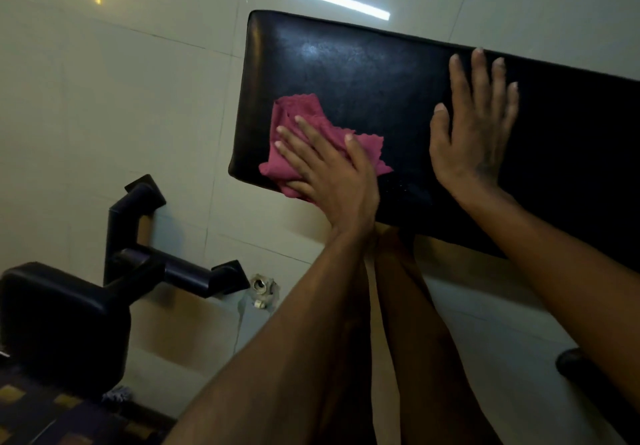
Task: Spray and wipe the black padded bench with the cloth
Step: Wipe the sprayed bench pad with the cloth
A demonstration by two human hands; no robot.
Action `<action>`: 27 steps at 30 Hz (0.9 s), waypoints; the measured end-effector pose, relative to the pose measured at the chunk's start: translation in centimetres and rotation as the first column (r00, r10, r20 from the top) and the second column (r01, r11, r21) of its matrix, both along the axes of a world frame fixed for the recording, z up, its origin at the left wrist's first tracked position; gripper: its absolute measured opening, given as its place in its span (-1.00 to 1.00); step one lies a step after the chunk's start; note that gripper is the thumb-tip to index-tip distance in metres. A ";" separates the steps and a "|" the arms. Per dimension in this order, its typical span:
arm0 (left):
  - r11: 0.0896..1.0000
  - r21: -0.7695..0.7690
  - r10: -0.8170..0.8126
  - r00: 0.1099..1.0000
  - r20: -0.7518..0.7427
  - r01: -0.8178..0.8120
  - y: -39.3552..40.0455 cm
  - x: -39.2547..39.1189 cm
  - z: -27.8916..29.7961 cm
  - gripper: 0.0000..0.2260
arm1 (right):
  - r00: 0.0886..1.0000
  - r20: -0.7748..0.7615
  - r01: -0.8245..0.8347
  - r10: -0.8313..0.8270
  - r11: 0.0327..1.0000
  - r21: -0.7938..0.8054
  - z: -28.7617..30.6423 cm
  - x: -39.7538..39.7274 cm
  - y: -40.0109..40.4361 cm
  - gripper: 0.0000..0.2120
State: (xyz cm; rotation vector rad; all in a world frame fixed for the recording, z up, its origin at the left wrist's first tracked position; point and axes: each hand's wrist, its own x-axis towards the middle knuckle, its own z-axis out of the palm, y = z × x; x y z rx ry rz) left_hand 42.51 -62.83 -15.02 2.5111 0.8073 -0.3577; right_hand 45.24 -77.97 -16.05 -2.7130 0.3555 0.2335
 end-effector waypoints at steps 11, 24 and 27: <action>0.990 -0.134 0.090 0.948 0.304 -0.051 11.1 -0.9 5.1 -0.62 | 0.964 0.030 -0.263 0.263 0.942 0.206 4.9 -2.0 1.5 -0.48; 0.640 -0.128 -0.684 0.638 0.354 0.757 16.7 10.1 -1.1 -0.53 | 0.688 0.002 -0.717 0.725 0.681 -0.150 -0.7 -1.3 14.9 -0.30; 0.556 -0.072 -0.770 0.545 0.331 0.828 17.6 9.9 -2.0 -0.47 | 0.610 0.019 -0.774 0.792 0.601 -0.200 -1.2 -3.7 13.8 -0.33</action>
